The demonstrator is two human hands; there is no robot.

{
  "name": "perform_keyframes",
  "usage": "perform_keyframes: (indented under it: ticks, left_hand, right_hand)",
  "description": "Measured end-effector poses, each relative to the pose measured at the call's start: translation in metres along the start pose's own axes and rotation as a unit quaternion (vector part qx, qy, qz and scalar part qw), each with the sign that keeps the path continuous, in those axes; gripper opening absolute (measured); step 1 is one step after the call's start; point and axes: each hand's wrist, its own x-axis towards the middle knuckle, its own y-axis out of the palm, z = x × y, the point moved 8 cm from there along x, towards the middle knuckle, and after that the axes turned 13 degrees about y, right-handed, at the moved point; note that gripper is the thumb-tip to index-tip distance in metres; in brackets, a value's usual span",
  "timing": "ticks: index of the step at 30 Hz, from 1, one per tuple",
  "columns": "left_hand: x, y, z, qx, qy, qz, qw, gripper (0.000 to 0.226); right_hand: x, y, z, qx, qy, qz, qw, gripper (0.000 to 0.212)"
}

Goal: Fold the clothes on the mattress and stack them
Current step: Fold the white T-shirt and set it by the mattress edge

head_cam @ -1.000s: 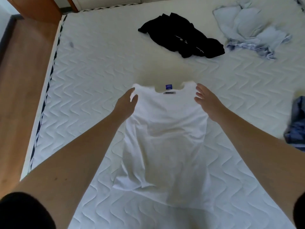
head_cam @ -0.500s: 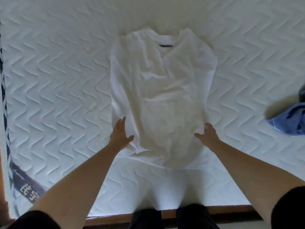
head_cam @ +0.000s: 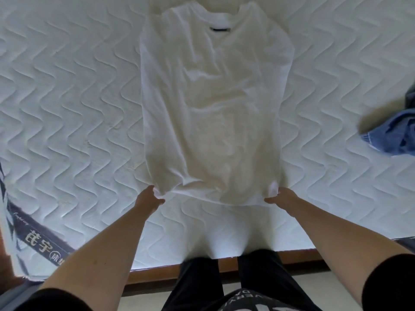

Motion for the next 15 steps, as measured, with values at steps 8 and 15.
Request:
perform_keyframes:
  ticks: [8,15]
  left_hand:
    - [-0.037,0.012,-0.049,-0.372,0.045,-0.117,0.920,0.012]
    - [-0.062,-0.008,-0.037,-0.574,-0.002,-0.274,0.772,0.021]
  right_hand:
    - [-0.028,0.013,0.010,0.236,-0.102,0.018,0.966,0.023]
    - [-0.049,-0.004,-0.002,0.379,-0.167,-0.008,0.910,0.032]
